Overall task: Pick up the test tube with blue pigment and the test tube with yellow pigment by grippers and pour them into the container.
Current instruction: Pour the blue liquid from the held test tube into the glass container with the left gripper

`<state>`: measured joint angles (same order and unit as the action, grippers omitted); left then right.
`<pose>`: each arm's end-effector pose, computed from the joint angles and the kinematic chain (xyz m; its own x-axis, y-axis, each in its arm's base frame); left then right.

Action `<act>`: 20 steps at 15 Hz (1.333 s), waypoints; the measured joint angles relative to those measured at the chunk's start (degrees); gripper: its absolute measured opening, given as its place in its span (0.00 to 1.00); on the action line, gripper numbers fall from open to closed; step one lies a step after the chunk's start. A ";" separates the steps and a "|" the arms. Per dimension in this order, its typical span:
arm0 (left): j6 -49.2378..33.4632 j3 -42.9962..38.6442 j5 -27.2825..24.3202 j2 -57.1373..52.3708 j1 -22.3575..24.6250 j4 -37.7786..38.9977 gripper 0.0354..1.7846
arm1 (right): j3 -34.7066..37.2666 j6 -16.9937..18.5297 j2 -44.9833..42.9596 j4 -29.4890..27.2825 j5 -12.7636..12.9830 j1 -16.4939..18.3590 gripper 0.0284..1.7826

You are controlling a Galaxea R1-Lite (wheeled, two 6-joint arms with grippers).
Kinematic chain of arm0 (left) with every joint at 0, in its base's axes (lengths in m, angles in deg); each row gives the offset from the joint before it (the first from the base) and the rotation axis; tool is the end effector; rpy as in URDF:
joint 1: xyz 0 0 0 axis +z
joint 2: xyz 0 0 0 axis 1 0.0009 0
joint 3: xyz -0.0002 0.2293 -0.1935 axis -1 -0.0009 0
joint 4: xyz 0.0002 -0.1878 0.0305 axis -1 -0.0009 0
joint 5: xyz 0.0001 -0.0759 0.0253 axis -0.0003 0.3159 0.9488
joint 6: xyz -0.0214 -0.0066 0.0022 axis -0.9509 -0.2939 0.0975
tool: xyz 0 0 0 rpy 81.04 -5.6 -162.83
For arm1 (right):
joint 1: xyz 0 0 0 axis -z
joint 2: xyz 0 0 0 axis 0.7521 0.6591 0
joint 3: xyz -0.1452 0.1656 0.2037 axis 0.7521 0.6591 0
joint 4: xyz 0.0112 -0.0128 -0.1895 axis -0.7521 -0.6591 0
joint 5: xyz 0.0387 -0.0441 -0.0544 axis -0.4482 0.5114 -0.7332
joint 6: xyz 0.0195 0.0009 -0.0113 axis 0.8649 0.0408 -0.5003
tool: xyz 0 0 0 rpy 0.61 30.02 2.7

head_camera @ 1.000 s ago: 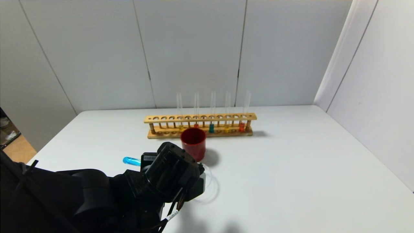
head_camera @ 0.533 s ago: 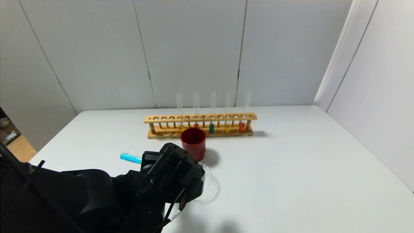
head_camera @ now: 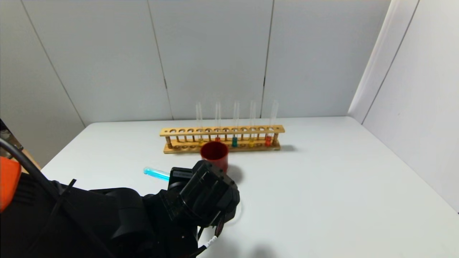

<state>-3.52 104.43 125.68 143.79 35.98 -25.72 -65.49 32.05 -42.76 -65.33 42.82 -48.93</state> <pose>0.1908 -0.2314 0.1282 0.8907 0.1450 -0.4309 0.4474 -0.1107 0.8875 -0.0228 -0.0002 0.0757 1.0000 -0.0004 0.0013 0.0004 1.0000 0.0091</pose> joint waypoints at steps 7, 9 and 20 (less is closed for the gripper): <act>0.77 1.68 0.96 1.18 -0.27 -3.67 0.13 | 0.00 0.00 0.00 0.00 -0.02 0.00 0.97; 0.79 1.84 1.16 1.33 -0.57 -3.96 0.13 | 0.00 0.00 0.00 0.00 0.00 0.00 0.97; 0.77 2.45 3.01 2.29 -1.05 -5.92 0.13 | 0.00 0.00 0.00 0.00 0.00 0.00 0.97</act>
<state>-2.75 106.88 128.69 146.08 34.93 -31.65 -65.49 32.05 -42.76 -65.33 42.82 -48.93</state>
